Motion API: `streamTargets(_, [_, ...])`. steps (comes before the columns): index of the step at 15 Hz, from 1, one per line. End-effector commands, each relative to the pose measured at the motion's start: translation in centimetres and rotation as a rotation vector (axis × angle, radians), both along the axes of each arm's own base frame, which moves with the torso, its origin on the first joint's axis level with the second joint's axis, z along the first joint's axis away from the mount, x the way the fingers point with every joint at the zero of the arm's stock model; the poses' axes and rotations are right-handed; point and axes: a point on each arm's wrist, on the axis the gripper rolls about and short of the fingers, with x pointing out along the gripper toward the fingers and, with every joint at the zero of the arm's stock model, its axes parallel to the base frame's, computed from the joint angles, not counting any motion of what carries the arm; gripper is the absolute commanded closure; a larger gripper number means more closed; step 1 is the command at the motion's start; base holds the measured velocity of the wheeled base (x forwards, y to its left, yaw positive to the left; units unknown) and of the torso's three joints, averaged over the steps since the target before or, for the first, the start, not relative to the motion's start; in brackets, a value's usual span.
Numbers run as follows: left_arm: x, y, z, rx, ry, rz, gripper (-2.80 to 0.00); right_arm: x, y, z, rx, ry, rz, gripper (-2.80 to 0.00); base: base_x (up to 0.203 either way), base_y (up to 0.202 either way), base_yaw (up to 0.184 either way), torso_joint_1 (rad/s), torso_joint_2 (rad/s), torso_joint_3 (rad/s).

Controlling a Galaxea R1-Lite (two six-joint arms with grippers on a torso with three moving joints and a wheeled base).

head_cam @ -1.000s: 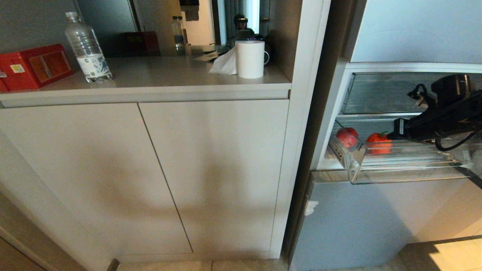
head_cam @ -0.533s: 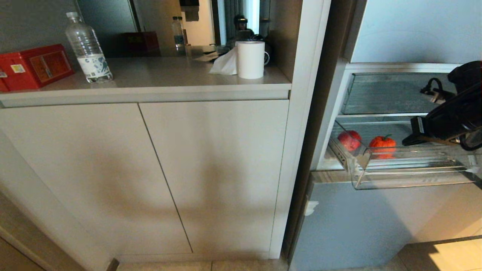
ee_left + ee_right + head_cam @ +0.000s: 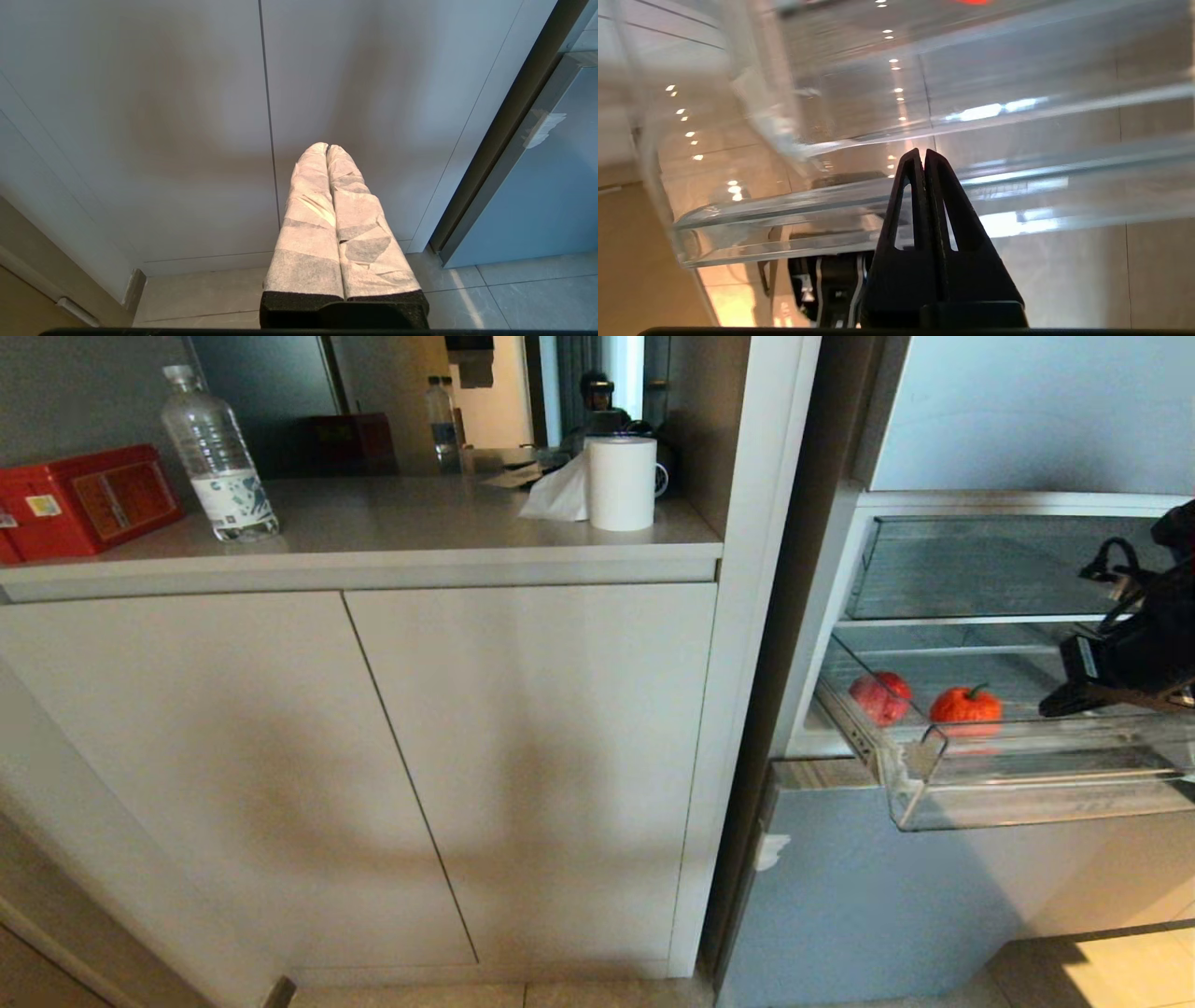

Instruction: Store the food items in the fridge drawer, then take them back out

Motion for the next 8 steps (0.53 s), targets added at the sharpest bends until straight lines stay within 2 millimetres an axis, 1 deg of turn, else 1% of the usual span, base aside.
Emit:
streamTargets(1, [0.0, 0.0, 0.0, 0.000, -0.001, 0.000, 0.00, -2.1, -1.0, 1.1, 0.002, -0.008, -0.037, 0.00, 0.000, 0.000, 0.000, 0.000, 0.00, 0.000])
streamTargets(8, [0.0, 0.0, 0.0, 0.000, -0.001, 0.000, 0.00, -1.9, -1.5, -0.2, 0.024, 0.039, -0.053, 0.00, 0.000, 0.000, 0.000, 0.000, 0.00, 0.000])
